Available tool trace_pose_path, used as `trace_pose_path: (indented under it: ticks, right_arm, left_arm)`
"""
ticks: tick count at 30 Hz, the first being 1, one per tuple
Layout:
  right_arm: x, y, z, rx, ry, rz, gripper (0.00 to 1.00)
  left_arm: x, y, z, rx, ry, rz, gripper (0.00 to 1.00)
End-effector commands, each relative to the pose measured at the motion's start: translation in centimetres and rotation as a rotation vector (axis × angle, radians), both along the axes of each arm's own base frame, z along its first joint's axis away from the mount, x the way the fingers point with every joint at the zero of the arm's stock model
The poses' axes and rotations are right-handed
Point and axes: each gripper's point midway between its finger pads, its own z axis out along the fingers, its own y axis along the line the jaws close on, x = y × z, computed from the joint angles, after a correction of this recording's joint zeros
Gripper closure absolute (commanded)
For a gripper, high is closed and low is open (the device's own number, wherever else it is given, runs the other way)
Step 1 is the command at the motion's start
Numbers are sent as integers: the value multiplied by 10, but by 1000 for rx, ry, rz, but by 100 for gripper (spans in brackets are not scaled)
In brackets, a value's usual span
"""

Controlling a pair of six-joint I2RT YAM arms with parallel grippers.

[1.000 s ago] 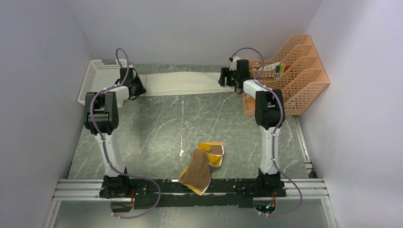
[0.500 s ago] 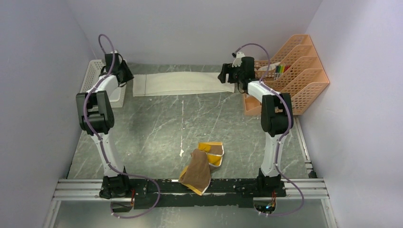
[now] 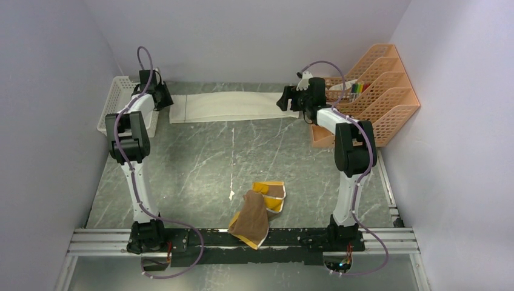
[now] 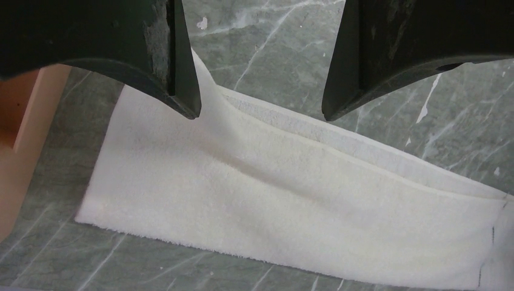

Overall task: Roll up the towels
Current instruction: Fold the towel at the corner of the board.

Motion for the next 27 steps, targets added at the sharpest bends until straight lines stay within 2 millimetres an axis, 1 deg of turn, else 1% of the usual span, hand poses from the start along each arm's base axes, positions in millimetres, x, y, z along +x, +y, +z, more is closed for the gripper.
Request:
trace_pose_path:
  ticks: [1,3,6,7,15,17,19,22,23,25,27]
  right_arm:
    - [-1,0,25,23,-55,8,26]
    - [-3,1,22,25,-50,12,25]
    - [-5,3,19,32,-44,17,25]
    - [-6,2,32,37,-67,18,25]
    - [-11,1,40,31,-80,18,25]
    - [-12,1,42,26,-83,17,25]
    - [-14,0,45,20,-89,16,25]
    - [-15,-3,50,10,-98,9,25]
    - [-15,-3,51,7,-102,8,25]
    - [-16,-4,53,6,-106,8,25]
    - [-17,-4,55,6,-108,7,25]
  left_arm:
    - [-3,11,-11,53,48,5,58]
    - [-5,13,-17,66,61,16,58]
    - [-6,12,-25,60,70,14,58]
    - [-5,11,-28,54,72,11,59]
    - [-14,-4,-58,43,123,-23,62]
    - [-18,-9,-66,45,143,-26,65]
    - [-22,-10,-74,47,163,-24,71]
    - [-28,-13,-80,43,179,-26,89]
    - [-30,-15,-82,38,183,-32,93]
    - [-34,-18,-82,30,185,-40,93]
    - [-32,-20,-73,27,166,-45,93]
